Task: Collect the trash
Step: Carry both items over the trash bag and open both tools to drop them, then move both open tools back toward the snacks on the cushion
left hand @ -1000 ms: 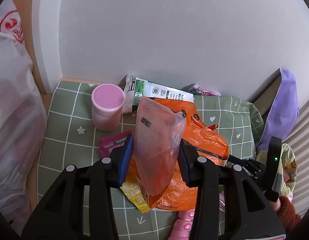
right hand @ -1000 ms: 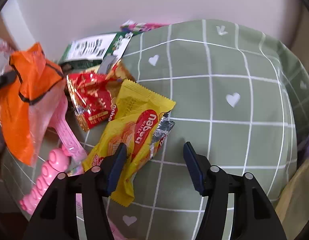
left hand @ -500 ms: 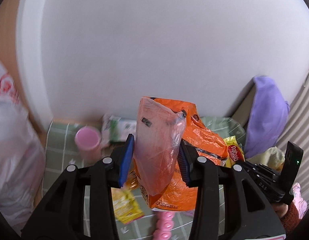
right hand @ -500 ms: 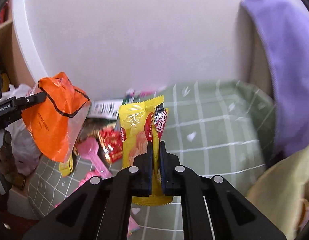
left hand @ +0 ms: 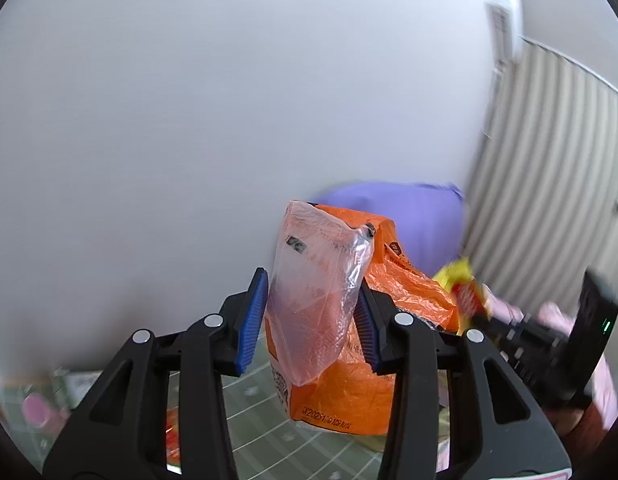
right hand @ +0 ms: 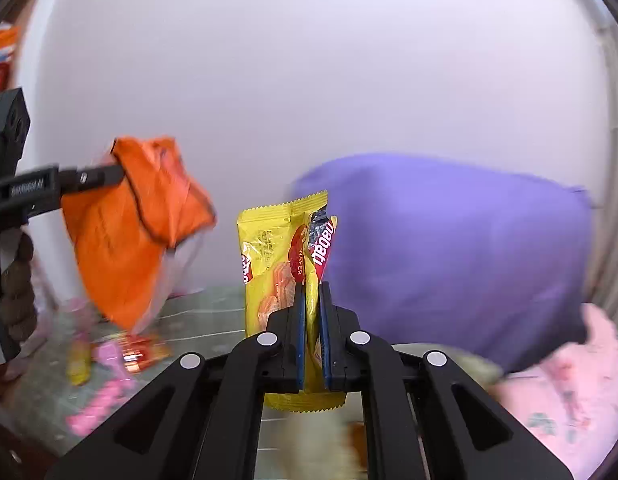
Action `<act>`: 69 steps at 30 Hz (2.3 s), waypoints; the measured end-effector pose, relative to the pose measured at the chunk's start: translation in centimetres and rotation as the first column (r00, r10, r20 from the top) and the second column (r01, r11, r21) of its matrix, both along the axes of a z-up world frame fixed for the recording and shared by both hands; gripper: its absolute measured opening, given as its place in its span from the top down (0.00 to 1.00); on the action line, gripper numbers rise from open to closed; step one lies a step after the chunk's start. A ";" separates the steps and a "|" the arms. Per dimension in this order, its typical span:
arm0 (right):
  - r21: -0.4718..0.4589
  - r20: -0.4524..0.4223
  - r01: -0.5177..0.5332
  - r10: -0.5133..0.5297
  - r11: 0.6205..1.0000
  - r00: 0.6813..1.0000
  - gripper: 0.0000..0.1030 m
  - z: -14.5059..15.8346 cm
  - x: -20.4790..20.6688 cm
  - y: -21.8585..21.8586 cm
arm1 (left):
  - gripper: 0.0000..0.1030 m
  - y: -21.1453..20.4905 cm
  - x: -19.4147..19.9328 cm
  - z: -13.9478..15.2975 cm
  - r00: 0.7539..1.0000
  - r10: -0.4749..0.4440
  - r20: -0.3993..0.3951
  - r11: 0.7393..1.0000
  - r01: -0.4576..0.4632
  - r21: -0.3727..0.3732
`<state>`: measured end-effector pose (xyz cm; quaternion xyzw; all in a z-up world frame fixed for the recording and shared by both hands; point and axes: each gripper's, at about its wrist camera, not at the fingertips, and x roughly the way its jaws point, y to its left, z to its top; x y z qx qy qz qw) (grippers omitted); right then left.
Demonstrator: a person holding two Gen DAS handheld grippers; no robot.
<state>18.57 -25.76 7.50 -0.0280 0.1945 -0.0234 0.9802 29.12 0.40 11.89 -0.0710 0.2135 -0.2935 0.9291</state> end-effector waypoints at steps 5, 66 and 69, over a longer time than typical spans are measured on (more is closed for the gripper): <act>-0.049 0.042 0.191 -0.189 0.980 0.981 0.92 1.6 -4.1 -5.9 | 0.63 -7.7 0.4 -1.1 0.993 -0.121 0.002 0.990 0.121 0.067; 0.046 -0.211 0.194 -0.180 0.980 0.961 0.54 -9.5 -2.3 -9.1 | 0.32 -12.5 3.5 -11.7 0.905 -0.260 -0.337 0.964 0.266 -0.030; 0.065 -0.179 0.122 -0.109 0.990 0.978 0.46 -8.5 -2.0 -7.7 | 0.32 -8.6 2.9 -11.7 0.928 -0.182 -0.325 0.982 0.191 -0.005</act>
